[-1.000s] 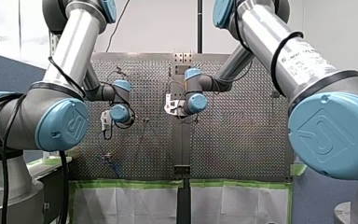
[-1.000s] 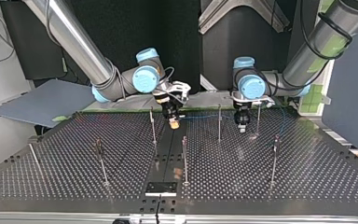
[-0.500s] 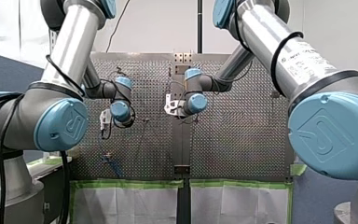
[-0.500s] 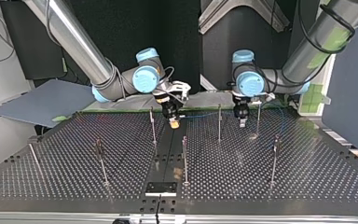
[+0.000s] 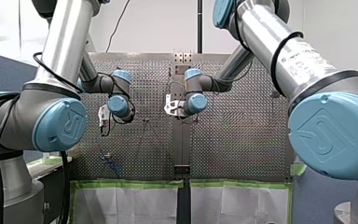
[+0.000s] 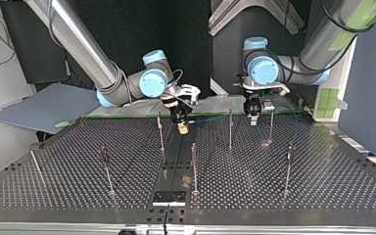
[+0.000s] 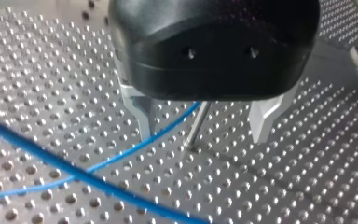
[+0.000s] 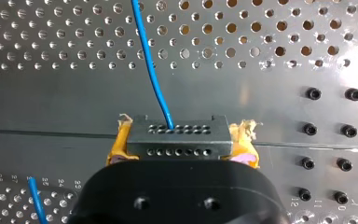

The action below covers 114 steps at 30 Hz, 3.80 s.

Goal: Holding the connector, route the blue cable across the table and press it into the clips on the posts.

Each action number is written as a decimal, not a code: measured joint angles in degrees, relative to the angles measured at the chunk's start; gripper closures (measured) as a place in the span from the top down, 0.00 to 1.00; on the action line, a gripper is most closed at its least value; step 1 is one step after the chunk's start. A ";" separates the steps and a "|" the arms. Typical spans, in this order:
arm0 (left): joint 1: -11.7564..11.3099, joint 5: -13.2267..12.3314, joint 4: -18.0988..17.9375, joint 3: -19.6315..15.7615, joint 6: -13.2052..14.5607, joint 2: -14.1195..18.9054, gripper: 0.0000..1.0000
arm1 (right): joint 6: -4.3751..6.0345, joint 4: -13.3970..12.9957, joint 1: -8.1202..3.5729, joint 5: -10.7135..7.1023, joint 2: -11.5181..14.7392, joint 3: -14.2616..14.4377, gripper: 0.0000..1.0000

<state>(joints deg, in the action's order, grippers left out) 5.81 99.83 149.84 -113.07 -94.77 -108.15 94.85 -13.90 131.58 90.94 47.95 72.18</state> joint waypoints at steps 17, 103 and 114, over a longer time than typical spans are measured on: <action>3.33 2.29 -0.07 -8.95 -0.70 8.86 1.00 | 0.21 0.36 -0.02 -0.30 0.00 0.00 0.00; 13.16 5.56 -2.35 17.98 -9.41 -15.10 0.32 | 0.26 1.76 -1.67 -1.55 0.10 -0.23 0.00; 13.52 6.81 0.10 18.00 -9.62 -15.07 0.00 | 0.27 1.76 -2.17 -1.56 0.12 -0.23 0.00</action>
<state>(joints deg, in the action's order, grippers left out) 19.34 106.64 149.94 -95.07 -104.39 -123.22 95.13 -12.13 129.41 89.38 48.07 71.96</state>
